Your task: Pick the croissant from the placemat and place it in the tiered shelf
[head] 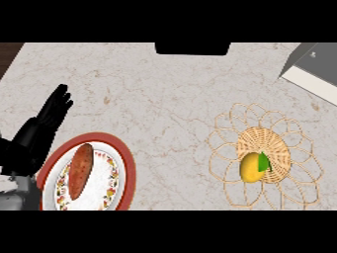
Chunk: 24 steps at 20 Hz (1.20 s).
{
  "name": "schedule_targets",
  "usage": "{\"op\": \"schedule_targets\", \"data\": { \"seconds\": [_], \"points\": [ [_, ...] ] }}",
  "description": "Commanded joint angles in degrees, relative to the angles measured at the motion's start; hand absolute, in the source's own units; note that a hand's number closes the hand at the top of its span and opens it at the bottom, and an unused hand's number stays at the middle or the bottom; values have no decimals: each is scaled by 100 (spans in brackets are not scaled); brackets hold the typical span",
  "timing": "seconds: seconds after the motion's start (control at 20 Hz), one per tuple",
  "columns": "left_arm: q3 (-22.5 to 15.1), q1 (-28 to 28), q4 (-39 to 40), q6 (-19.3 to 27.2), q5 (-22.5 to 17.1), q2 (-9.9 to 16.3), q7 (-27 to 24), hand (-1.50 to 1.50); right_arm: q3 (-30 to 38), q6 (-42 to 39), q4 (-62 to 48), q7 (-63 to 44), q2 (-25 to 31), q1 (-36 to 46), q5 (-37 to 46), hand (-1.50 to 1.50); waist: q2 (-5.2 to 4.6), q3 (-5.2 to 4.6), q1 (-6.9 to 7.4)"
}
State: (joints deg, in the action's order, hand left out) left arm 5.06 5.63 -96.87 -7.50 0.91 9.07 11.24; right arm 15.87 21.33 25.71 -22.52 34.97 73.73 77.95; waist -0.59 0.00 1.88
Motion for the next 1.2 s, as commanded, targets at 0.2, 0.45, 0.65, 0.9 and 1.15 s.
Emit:
{"op": "schedule_targets", "data": {
  "seconds": [0.2,0.45,0.65,0.9,1.15],
  "points": [
    [1,54,160,46,58,-59,-123,0,45,-738,-822,785,58,-86,-192,150,-14,2,-7],
    [109,-145,-129,-156,-106,99,-85,0,238,-283,-884,368,250,-262,-264,150,-8,4,26],
    [113,106,123,-27,2,52,-65,0,258,200,-759,-419,371,-476,-136,150,-8,3,-38],
    [159,-13,22,-71,-101,54,-45,0,-494,-596,-1213,-1281,956,-824,918,150,-6,-33,-78],
    [8,-25,42,125,143,-98,-62,0,-717,-1961,-1283,-892,915,-551,960,-150,53,-4,-129]
  ]
}}
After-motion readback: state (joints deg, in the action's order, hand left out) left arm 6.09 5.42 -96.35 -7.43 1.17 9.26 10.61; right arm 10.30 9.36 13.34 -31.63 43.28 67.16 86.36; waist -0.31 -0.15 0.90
